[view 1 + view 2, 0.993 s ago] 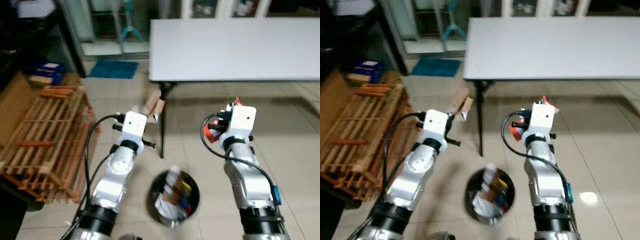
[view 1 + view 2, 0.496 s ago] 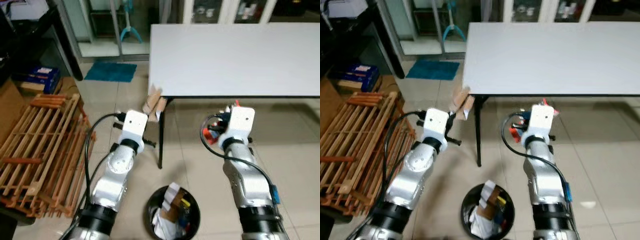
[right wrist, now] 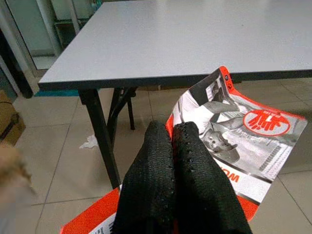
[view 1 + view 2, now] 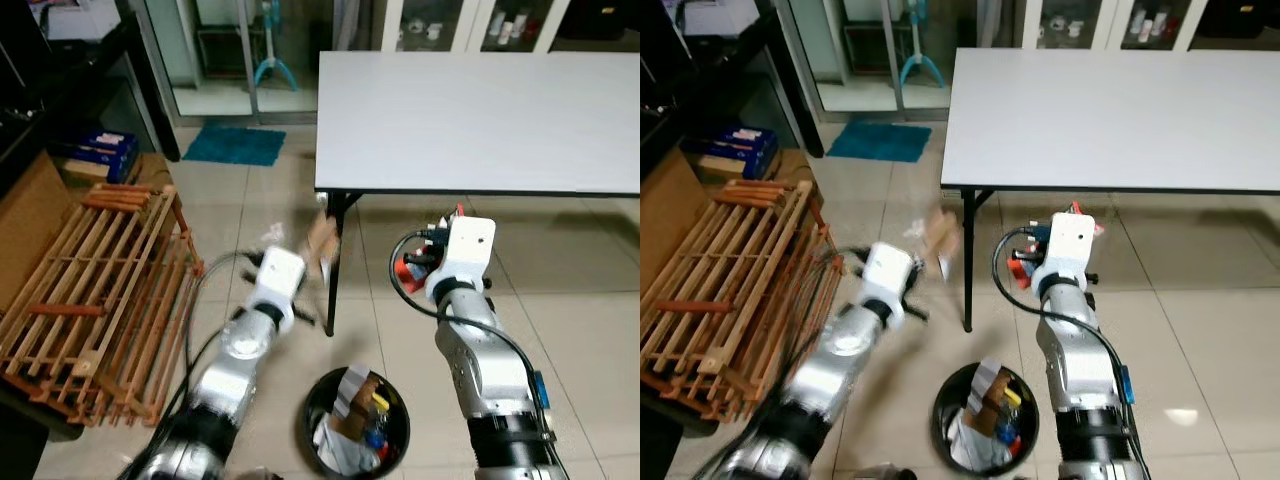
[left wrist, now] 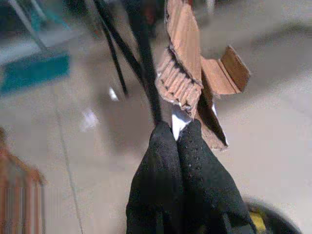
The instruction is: Picking trash to rubbish bin
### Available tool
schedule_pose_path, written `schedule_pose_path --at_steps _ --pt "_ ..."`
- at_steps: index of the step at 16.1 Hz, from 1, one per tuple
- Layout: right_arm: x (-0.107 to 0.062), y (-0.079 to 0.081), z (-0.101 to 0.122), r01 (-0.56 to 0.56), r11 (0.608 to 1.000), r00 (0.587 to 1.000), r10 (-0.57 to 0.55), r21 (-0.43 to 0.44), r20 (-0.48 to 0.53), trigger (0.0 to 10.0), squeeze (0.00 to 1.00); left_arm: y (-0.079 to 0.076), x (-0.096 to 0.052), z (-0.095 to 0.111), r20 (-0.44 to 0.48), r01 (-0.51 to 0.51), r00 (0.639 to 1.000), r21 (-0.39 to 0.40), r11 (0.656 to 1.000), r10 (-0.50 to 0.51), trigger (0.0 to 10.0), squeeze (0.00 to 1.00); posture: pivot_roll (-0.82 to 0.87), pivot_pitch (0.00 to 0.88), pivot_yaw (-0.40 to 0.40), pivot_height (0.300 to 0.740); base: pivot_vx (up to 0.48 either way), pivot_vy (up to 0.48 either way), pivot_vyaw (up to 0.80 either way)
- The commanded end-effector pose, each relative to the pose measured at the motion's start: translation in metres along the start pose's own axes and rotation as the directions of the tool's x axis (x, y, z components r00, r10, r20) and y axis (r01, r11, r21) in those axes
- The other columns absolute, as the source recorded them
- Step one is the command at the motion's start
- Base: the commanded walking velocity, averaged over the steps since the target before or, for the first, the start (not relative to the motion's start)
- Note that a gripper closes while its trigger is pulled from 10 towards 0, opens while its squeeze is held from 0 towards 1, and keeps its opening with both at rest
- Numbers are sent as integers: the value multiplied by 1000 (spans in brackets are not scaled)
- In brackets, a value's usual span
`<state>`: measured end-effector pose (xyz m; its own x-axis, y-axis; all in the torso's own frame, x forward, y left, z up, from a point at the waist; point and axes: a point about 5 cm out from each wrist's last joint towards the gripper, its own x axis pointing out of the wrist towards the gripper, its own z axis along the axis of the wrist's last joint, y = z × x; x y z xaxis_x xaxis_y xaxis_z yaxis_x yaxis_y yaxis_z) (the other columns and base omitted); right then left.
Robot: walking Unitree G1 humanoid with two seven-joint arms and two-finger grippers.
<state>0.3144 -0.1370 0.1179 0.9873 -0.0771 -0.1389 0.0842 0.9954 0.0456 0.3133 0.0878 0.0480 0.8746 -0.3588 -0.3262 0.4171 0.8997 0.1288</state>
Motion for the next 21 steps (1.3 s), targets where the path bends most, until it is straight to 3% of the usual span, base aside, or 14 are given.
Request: schedule_pose_path --at_steps 1,6,9,12,13,14,21 --pt "1 1 2 0 1000 1000 0 -2 -5 10000 0 -14 5 -14 -77 59 995 18 998 -57 10000 0 -52 69 19 740 0 0 0" --pt "-7 -5 2 19 1000 1000 -19 -9 -5 10000 0 -45 9 -36 -227 127 964 -57 990 -137 10000 0 -104 99 23 740 0 0 0" --pt "-10 -5 1 23 1000 1000 -23 -9 -9 10000 0 -56 8 -42 -261 157 953 -5 988 -153 10000 0 -121 112 26 740 0 0 0" --pt "-12 -6 1 27 1000 1000 -27 -9 -14 10000 0 -57 8 -44 -274 142 953 21 990 -131 10000 0 -120 114 27 740 0 0 0" --pt "-11 -6 1 27 1000 999 -27 -8 -16 10000 0 -56 8 -44 -277 137 953 31 990 -123 10000 427 -118 112 29 740 0 0 0" --pt "-11 -6 1 27 1000 1000 -27 -8 -16 10000 0 -55 8 -44 -277 139 953 42 989 -122 10000 1000 -116 111 30 740 0 0 0" --pt "-10 -4 3 28 1000 1000 -28 -1 -14 10000 0 -52 11 -38 -264 148 956 62 987 -127 10000 1000 -111 105 37 740 0 0 0"
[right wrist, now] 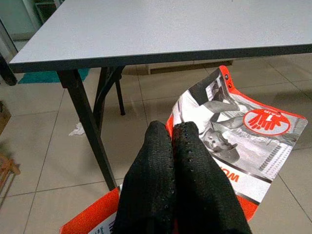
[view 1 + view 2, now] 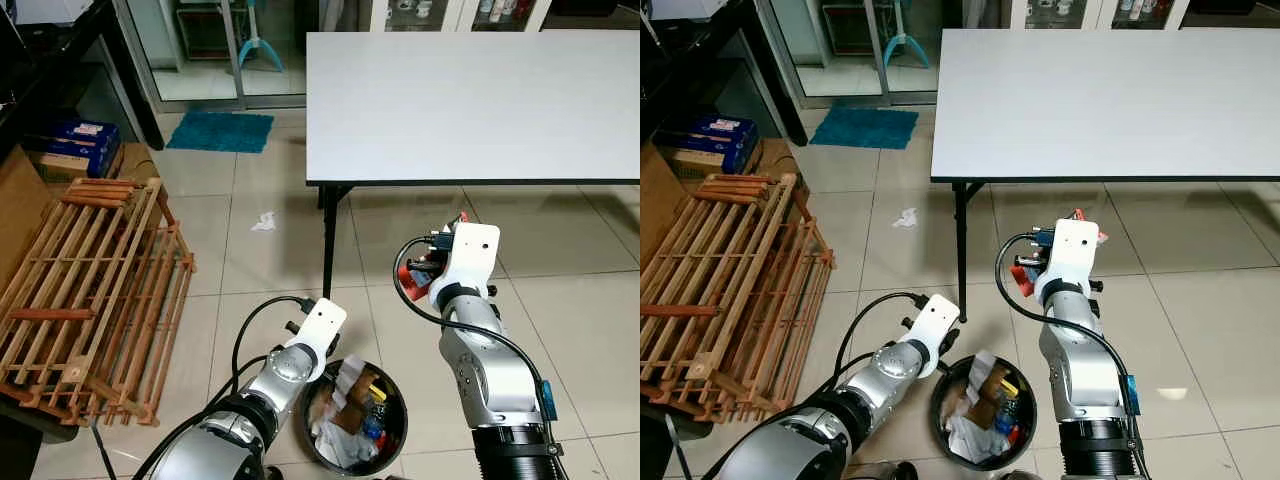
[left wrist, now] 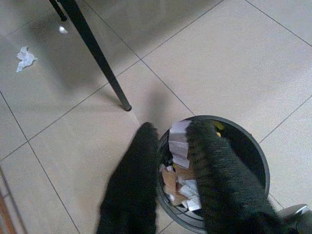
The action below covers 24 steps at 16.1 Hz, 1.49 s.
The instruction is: Picking trash to rubbish bin
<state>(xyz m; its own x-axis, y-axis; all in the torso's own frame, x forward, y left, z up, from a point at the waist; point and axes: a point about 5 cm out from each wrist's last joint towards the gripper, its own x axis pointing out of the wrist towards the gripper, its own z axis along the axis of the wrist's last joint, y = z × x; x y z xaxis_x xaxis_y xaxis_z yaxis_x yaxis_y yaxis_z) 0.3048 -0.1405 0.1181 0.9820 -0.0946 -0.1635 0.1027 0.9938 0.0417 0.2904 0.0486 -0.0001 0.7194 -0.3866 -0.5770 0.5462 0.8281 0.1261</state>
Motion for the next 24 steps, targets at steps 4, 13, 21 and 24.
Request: schedule_pose_path --at_steps 4,13,21,24 --pt "0 2 1 1 1000 1000 -1 2 0 10000 0 0 1 2 5 2 1000 32 999 -2 10000 0 -109 103 40 740 0 0 0" --pt "-5 14 -117 -132 988 852 157 85 -499 10000 0 90 -30 -14 137 -335 922 -192 922 363 10000 0 -60 89 29 740 0 0 0" --pt "-25 23 -165 -184 976 701 212 114 -681 10000 0 166 -83 -8 278 -600 675 -334 727 684 10000 0 2 81 3 740 0 0 0" --pt "-40 26 -182 -199 973 635 221 119 -740 10000 0 158 -79 12 346 -571 665 -336 749 662 10000 0 8 83 0 740 0 0 0"
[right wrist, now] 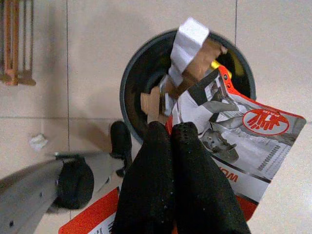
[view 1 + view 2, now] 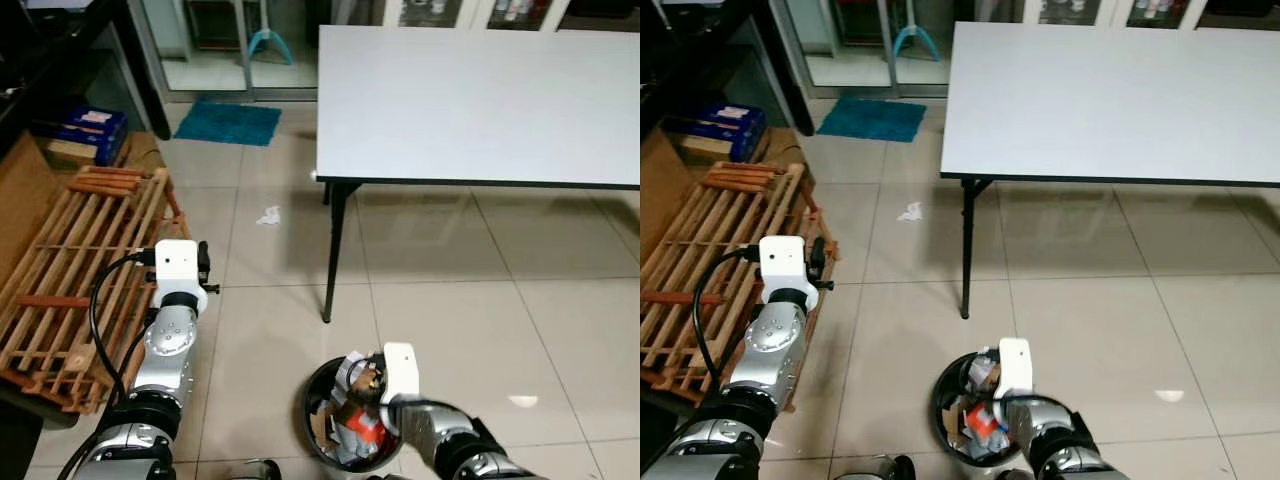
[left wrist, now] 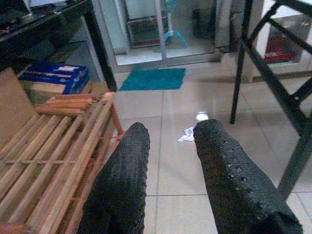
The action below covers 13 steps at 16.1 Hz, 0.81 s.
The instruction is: Picking trash to rubbish bin
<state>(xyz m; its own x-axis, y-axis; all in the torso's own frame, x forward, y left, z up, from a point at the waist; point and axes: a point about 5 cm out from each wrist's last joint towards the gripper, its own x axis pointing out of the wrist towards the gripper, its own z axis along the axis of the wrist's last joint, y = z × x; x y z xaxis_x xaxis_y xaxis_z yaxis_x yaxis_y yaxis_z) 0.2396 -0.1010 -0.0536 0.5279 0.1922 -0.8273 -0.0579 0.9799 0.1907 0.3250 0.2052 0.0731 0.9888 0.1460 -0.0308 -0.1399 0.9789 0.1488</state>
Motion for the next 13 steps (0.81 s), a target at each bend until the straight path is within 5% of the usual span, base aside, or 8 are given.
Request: schedule_pose_path --at_steps 1,2,3,13 --pt "0 3 -1 -17 999 1000 17 -28 4 10000 0 -2 1 4 13 -5 1000 1 1000 5 10000 0 10 85 0 740 0 0 0" --pt "1 4 1 -20 999 1000 21 -31 15 10000 0 -3 1 5 14 -1 1000 -1 1000 1 10000 0 7 86 3 740 0 0 0" --pt "1 5 5 -18 1000 999 18 -23 36 10000 1000 -5 1 5 14 7 1000 -1 1000 -7 10000 0 5 87 5 740 0 0 0" --pt "0 2 15 -25 1000 997 24 11 80 10000 1000 -8 -1 5 -6 25 1000 7 1000 -25 10000 0 3 92 6 740 0 0 0"
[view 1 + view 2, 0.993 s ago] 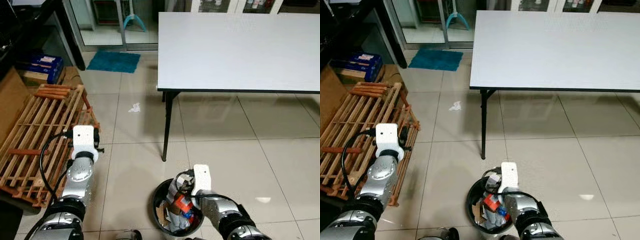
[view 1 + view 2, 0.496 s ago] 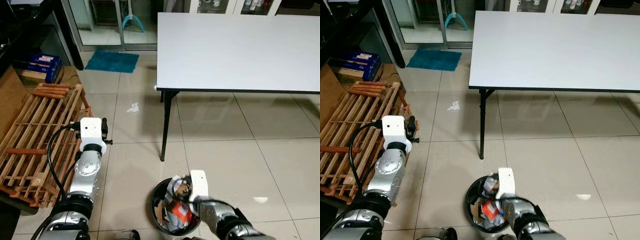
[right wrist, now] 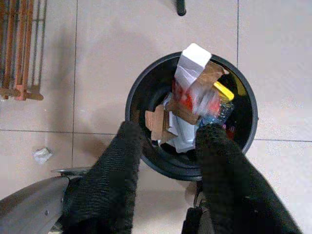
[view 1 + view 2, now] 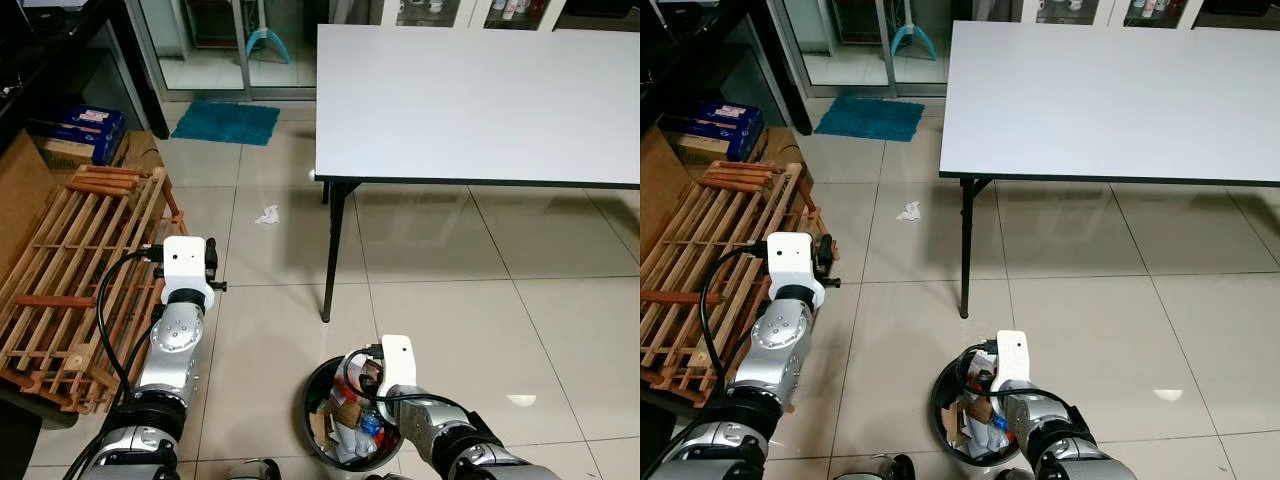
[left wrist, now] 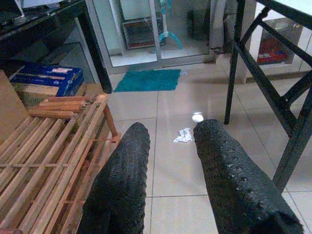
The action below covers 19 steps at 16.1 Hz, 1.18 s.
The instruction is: Picking trash to rubbish bin
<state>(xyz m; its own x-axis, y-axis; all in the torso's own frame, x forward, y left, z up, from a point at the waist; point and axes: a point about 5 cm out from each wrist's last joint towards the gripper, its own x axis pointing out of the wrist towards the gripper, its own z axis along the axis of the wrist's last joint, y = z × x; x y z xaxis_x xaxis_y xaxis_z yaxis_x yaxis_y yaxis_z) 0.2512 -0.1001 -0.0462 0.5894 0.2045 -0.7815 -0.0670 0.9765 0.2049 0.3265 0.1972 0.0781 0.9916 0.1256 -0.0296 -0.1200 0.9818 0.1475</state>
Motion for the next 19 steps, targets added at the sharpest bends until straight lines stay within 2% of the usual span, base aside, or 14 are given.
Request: schedule_pose_path --at_steps 1,3,4,5,7,8,10,11,13,14,15,17,18,19 --pt "0 0 2 -4 1000 1000 4 12 6 10000 1000 -2 -1 -1 -12 6 1000 8 1000 -6 10000 0 3 91 5 740 0 0 0" --pt "0 -2 4 7 1000 1000 -7 -1 13 10000 1000 -3 0 -2 -17 11 1000 8 1000 -11 10000 0 2 89 7 740 0 0 0" --pt "0 -3 8 25 999 999 -24 -27 35 10000 729 -4 0 -2 -19 16 1000 7 1000 -16 10000 0 2 88 7 740 0 0 0" --pt "-1 -5 23 52 997 992 -44 -63 114 10000 0 -6 -1 -2 -24 29 999 5 1000 -29 10000 0 3 88 8 740 0 0 0" --pt "-4 -6 48 65 996 969 -47 -66 243 10000 0 -8 -2 -3 -28 43 999 0 999 -43 10000 0 -3 85 10 740 0 0 0" --pt "-9 -8 69 85 994 936 -54 -73 347 10000 0 -9 -2 -3 -26 46 999 -3 999 -46 10000 0 -5 83 10 740 0 0 0" --pt "-24 -17 110 103 995 836 -80 -12 543 10000 0 -14 -4 -3 -20 58 998 -10 998 -58 10000 0 -8 77 8 740 0 0 0" --pt "-33 -23 123 118 993 784 -104 17 612 10000 0 -17 -5 -3 -14 65 998 -13 998 -65 10000 0 -11 75 9 740 0 0 0" --pt "-48 -33 136 134 989 686 -136 59 715 10000 0 -20 -9 -1 5 72 997 -14 997 -71 10000 0 -16 68 6 740 0 0 0" --pt "-61 -38 142 143 987 613 -148 75 776 10000 0 -22 -12 2 31 80 996 -5 997 -80 10000 0 -19 68 8 740 0 0 0" --pt "-67 -40 144 154 985 575 -157 83 803 10000 0 -24 -13 4 46 84 995 -1 996 -84 10000 0 -20 63 7 740 0 0 0" --pt "-92 -46 152 188 977 451 -178 102 875 10000 0 -30 -17 14 104 93 990 -6 996 -92 10000 0 -30 52 13 740 0 0 0" --pt "-102 -46 153 197 974 409 -184 110 894 10000 0 -33 -18 19 126 90 988 -21 996 -86 10000 0 -33 49 14 740 0 0 0" --pt "-106 -43 153 194 975 396 -179 108 901 10000 0 -34 -19 20 131 88 988 -28 996 -84 10000 0 -34 42 14 740 0 0 0"
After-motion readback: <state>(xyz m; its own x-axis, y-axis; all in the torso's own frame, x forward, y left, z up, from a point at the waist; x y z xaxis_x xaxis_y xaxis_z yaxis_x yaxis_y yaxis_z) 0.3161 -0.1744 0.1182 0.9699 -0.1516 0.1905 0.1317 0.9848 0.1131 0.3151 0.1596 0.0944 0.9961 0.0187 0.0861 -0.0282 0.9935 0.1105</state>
